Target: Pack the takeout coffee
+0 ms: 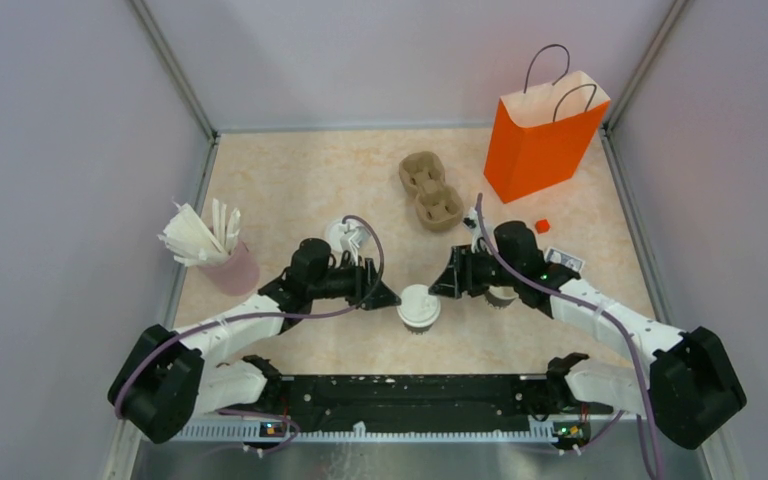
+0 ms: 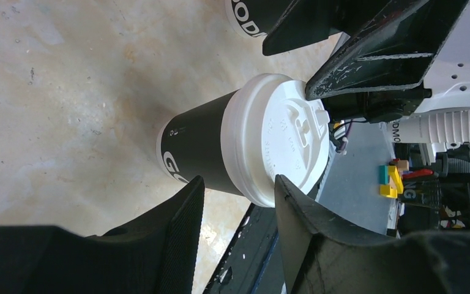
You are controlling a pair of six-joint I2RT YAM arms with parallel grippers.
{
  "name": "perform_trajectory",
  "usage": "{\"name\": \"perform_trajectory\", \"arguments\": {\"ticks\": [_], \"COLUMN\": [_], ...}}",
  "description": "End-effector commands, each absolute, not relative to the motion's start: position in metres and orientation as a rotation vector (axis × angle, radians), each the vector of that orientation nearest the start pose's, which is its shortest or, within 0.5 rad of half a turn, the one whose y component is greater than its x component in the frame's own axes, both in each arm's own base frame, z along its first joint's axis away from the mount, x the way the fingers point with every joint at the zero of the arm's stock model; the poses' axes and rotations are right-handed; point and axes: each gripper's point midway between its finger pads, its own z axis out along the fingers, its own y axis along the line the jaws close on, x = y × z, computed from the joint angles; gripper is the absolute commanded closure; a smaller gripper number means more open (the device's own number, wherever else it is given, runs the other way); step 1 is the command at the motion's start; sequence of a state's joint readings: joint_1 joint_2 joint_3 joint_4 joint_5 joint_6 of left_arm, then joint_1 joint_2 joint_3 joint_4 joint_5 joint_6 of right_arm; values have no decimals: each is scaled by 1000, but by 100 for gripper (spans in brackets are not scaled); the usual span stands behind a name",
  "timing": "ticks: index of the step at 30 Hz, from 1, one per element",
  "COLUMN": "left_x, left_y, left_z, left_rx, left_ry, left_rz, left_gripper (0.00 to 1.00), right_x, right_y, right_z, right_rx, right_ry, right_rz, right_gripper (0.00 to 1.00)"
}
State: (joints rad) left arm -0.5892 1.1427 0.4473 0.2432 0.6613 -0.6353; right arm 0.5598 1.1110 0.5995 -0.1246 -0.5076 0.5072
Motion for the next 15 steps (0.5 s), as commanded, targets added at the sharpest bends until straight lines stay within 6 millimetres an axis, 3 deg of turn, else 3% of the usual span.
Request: {"name": "perform_trajectory", "arguments": {"ticks": [1, 15], "left_x": [179, 178], "left_y": [-277, -272], "left_z": [128, 111], "left_rx": [445, 420], "left_ry": [2145, 2200], "left_rz": [-1418, -1357], "left_gripper": [50, 56], "right_x": [198, 188], "right_y": [246, 233], "right_z": [118, 91], "right_rx": [-361, -300], "right_ry": [2310, 2342], "right_rz": [1146, 1111], "right_gripper": [44, 50]}}
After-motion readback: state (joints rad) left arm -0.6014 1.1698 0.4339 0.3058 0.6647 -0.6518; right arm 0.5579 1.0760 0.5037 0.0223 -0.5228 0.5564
